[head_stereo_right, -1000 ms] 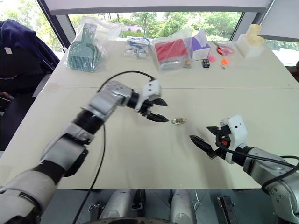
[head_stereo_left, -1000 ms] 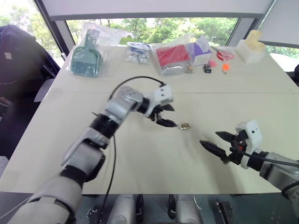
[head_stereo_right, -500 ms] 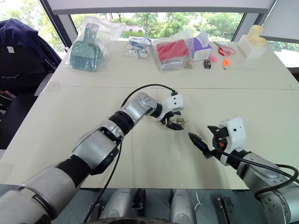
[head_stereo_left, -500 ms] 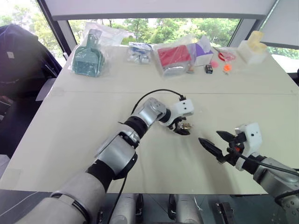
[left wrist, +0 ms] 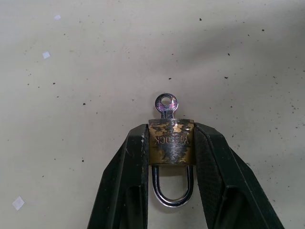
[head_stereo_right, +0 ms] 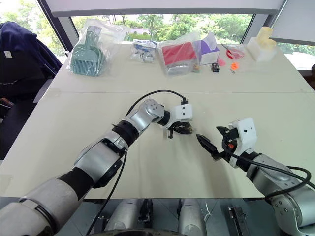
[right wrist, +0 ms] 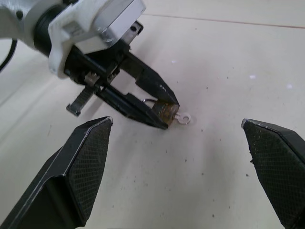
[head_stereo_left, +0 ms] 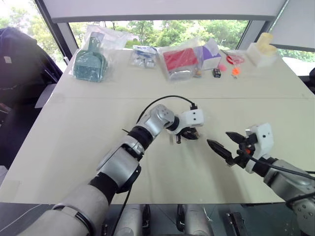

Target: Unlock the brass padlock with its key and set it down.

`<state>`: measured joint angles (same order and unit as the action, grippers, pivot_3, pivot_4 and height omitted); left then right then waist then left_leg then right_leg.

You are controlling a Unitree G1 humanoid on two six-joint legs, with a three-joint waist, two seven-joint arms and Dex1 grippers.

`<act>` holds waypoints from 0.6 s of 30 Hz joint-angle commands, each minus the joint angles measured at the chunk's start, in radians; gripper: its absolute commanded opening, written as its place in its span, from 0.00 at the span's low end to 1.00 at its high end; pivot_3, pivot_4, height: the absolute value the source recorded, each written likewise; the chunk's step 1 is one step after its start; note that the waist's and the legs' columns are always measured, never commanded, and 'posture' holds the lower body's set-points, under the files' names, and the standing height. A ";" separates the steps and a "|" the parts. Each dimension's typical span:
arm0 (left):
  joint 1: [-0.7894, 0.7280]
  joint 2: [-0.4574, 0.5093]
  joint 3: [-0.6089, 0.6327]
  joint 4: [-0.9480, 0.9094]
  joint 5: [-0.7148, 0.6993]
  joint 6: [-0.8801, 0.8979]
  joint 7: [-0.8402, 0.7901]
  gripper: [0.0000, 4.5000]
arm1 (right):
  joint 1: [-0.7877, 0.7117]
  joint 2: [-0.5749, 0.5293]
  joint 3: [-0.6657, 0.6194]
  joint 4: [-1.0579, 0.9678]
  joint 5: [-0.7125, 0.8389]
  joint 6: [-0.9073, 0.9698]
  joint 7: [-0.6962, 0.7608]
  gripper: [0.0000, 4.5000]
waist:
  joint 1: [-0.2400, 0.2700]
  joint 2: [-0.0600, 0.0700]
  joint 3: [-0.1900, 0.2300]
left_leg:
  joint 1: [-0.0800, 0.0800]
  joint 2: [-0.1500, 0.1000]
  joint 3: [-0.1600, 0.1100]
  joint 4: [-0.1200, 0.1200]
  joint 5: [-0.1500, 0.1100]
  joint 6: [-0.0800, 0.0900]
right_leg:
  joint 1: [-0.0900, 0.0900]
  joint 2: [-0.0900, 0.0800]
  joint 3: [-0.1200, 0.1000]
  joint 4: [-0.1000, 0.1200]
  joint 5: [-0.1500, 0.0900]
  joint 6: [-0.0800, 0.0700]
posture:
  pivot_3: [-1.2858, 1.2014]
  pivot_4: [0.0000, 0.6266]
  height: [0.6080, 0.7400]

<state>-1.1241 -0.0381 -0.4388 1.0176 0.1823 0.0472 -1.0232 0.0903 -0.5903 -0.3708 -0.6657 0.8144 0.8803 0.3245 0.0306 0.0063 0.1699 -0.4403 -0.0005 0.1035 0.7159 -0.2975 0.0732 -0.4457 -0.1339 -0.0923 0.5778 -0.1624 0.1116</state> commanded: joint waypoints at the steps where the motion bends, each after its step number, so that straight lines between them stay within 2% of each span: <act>1: 0.046 0.093 0.071 -0.157 -0.057 -0.116 -0.042 0.17 | -0.094 0.082 -0.082 0.057 0.164 0.040 -0.107 1.00 | -0.014 0.001 0.001 | 0.000 0.000 0.000 0.000 0.000 0.000 | 0.000 0.000 0.000 0.000 0.000 0.000 | 0.52 0.24 0.96; 5: 0.120 0.159 0.119 -0.365 -0.112 -0.170 -0.045 0.17 | -0.179 0.146 -0.125 0.098 0.347 0.034 -0.194 1.00 | -0.015 0.002 0.001 | -0.004 0.000 0.000 -0.001 0.001 -0.001 | -0.005 -0.001 0.000 0.003 0.001 0.000 | 0.52 0.24 0.96; 10: 0.231 0.194 0.174 -0.622 -0.184 -0.125 -0.015 0.17 | -0.236 0.159 -0.089 0.128 0.442 0.042 -0.269 1.00 | -0.016 0.002 0.000 | -0.003 -0.002 0.001 -0.001 0.000 0.000 | -0.003 -0.003 0.000 0.002 0.001 0.000 | 0.52 0.24 0.96; 14: 0.272 0.202 0.168 -0.733 -0.182 -0.097 0.029 0.17 | -0.258 0.170 -0.068 0.138 0.517 0.017 -0.298 1.00 | -0.017 0.002 0.001 | -0.003 -0.003 0.001 0.000 0.000 0.001 | -0.002 -0.003 0.000 0.002 0.001 0.000 | 0.52 0.24 0.96; 18: 0.278 0.192 0.165 -0.770 -0.189 -0.080 0.076 0.17 | -0.267 0.170 -0.042 0.152 0.548 0.005 -0.332 1.00 | -0.017 0.002 0.000 | -0.002 -0.002 0.001 0.000 0.000 0.000 | -0.002 -0.001 0.000 0.002 0.001 0.000 | 0.52 0.24 0.96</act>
<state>-0.8382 0.1599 -0.2888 0.2894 0.0099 -0.0420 -0.9706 -0.1644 -0.4196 -0.4114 -0.5030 1.3282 0.9073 0.0034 0.0140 0.0085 0.1704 -0.4420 -0.0028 0.1039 0.7158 -0.2975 0.0737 -0.4471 -0.1353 -0.0921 0.5801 -0.1617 0.1116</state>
